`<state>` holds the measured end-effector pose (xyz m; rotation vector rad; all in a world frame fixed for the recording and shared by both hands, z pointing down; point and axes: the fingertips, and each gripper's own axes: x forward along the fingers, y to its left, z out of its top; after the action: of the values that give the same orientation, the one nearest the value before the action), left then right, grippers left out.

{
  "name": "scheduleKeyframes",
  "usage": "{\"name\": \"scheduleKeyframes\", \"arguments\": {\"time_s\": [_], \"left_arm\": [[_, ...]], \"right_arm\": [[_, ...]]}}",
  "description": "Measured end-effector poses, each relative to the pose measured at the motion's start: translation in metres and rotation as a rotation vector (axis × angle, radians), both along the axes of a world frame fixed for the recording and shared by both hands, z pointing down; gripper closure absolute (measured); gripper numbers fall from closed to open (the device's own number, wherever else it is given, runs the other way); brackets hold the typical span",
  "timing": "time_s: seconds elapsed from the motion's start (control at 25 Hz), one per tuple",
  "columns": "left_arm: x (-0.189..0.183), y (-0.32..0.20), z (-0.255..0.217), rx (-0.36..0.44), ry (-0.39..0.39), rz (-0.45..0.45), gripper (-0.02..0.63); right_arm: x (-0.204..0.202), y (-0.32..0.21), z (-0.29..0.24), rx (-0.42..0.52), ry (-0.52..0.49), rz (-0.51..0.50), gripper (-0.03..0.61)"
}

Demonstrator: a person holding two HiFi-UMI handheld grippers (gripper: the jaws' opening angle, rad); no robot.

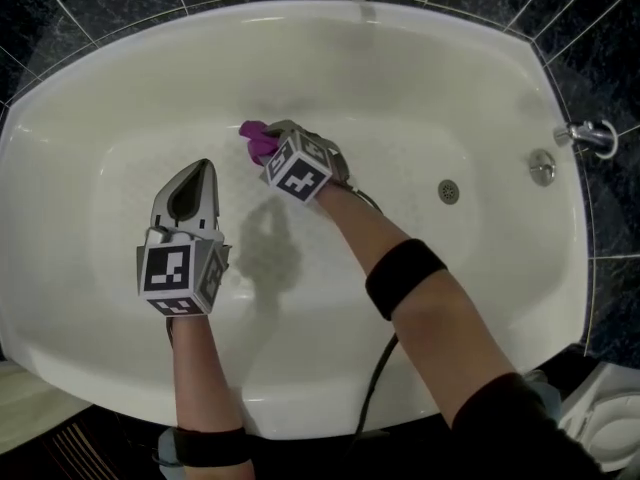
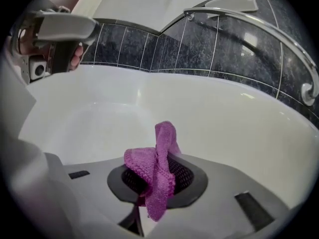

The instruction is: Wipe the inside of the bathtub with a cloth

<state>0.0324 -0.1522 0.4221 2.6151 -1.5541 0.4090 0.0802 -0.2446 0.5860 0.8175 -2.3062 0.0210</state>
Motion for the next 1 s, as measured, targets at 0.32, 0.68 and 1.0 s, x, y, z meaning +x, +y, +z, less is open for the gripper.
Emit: {"name": "scheduleKeyframes", "arguments": {"time_s": [0.32,0.68,1.0], "left_arm": [[-0.016,-0.008,-0.002,-0.02,0.089,-0.049,0.614],[-0.007,-0.007,0.021,-0.109,0.061,-0.045,0.614],[-0.02,-0.006,0.03,-0.103,0.074,-0.059,0.614]], "right_arm": [[-0.025,-0.047,0.059,0.007,0.078,0.006,0.489],[0.0,-0.052,0.15,-0.043,0.24,0.015,0.486],[0.206,-0.058,0.166,-0.083,0.3,0.33,0.486]]}}
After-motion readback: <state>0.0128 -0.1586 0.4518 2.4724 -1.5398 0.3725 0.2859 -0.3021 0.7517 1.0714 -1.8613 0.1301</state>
